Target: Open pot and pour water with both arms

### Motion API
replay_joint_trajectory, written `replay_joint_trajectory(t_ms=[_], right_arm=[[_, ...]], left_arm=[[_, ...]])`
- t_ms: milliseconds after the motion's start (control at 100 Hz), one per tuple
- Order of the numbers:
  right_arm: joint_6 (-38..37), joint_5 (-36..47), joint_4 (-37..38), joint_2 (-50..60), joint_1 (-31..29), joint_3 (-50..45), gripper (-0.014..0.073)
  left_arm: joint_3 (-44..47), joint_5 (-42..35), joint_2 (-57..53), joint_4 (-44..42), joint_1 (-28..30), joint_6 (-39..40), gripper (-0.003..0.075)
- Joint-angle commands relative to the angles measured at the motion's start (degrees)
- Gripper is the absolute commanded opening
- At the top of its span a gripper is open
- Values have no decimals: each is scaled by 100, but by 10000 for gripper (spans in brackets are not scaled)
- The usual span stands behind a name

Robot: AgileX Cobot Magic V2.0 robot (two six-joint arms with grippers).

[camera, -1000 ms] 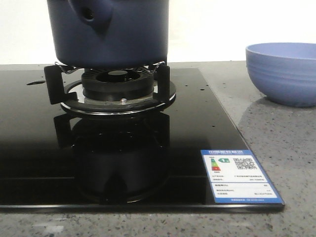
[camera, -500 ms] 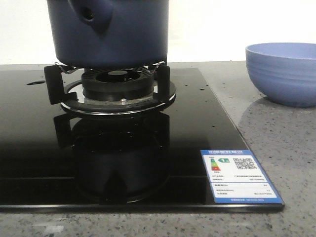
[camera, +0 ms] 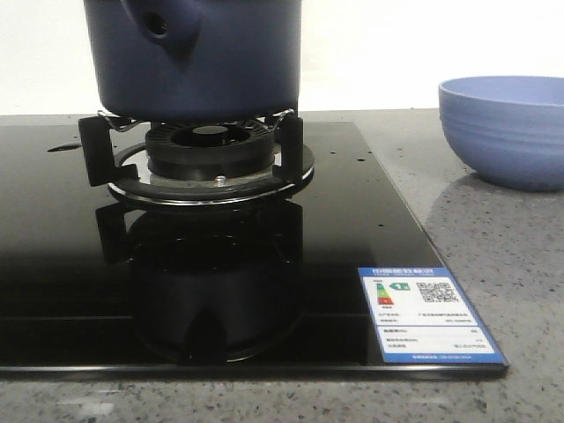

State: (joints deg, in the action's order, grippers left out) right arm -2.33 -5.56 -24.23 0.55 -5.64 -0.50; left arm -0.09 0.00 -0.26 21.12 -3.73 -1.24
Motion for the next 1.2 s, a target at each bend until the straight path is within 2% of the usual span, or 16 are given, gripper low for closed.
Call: replay_joint_trajectory(t_ms=[0, 80, 150, 300, 440, 550, 700, 860, 1000, 1100, 1190], right_arm=[[15, 419, -479, 104, -36, -141, -62], [15, 211, -788, 104, -36, -104, -62], [15, -33, -781, 104, -36, -14, -62], [28, -418, -781, 104, -36, 266, -62], [516, -1076, -761, -146, -36, 840, -62], [652, -1339, -761, -515, 144, 1289, -62], [1612, -2111, -736, -1320, 552, 1944, -62], [2442, -2762, -727, -2180, 1087, 2532, -62], [2476, -2755, -713, -2623, 1350, 2921, -62], [2648, -2728, -713, -2761, 1386, 3155, -61], [2826, -2700, -713, -2773, 1386, 3320, -30]], left_arm=[[196, -422, -145, 996, -37, 43, -20], [185, -432, -145, 1809, -37, 43, -20], [139, -432, -145, 1982, -37, 43, -20], [-292, -104, -145, 1879, -37, -54, -20], [-1118, 875, 173, 1267, -37, -563, -20], [-1796, 1546, 710, 1145, -37, -1054, -20], [-2634, 2352, 1472, 1170, -37, -1234, -20], [-3142, 2738, 1927, 1170, -37, -1262, -20], [-3299, 2956, 2006, 1409, -47, -2046, -20], [-3312, 2962, 2006, 1953, -236, -2527, -15], [-3312, 2971, 2021, 2422, -524, -3103, 43]])
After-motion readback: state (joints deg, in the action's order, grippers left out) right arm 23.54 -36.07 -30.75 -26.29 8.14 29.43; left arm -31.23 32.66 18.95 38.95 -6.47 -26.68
